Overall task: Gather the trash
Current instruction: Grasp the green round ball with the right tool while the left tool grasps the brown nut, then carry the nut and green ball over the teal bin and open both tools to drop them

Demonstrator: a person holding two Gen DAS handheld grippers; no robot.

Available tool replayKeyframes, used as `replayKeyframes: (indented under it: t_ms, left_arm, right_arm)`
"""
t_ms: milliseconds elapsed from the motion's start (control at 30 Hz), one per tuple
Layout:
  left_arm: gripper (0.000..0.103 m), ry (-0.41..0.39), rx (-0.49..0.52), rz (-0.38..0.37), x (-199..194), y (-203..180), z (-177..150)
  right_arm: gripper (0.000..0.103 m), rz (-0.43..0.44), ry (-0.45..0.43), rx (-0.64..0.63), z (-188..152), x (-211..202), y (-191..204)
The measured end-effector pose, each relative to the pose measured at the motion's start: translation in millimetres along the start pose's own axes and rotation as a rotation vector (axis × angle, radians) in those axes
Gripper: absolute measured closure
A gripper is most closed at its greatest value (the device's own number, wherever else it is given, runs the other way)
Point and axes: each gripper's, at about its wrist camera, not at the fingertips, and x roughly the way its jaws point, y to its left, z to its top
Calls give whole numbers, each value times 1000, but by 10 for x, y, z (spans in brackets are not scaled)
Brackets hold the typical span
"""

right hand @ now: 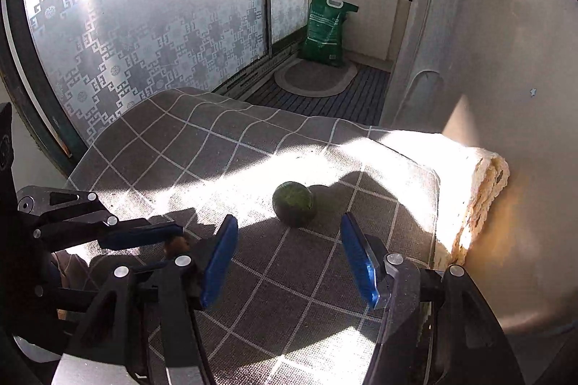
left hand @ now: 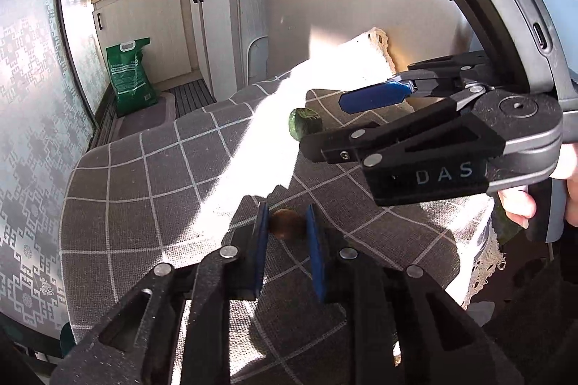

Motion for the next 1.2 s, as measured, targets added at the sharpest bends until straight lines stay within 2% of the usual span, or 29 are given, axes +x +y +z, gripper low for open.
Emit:
replayKeyframes:
  t_ms: [33, 233, 400, 467, 533, 700, 900, 1200]
  left_arm:
    - [81, -2, 2, 1, -3, 2, -4]
    - [81, 2, -9, 7, -24, 31, -29]
    - [81, 2, -19, 23, -58, 65, -39]
    - [81, -1, -29, 32, -81, 101, -53]
    - [81, -3, -36, 42, -116, 132, -69]
    - [81, -14, -60, 56, -189, 232, -83]
    - [81, -57, -92, 69, -373, 355, -64]
    - [81, -120, -178, 160, -725, 699, -136]
  right_arm:
    - [44, -3, 1, 2, 8, 26, -3]
    - [59, -2, 24, 23, 25, 174, -33]
    - [61, -30, 28, 16, 81, 230, 7]
    - [71, -38, 30, 9, 97, 242, 28]
    - [76, -46, 32, -1, 108, 248, 46]
    - [77, -55, 35, -13, 130, 242, 90]
    - [77, -21, 10, -16, 209, 101, 226]
    - [77, 53, -8, -67, 357, 6, 678]
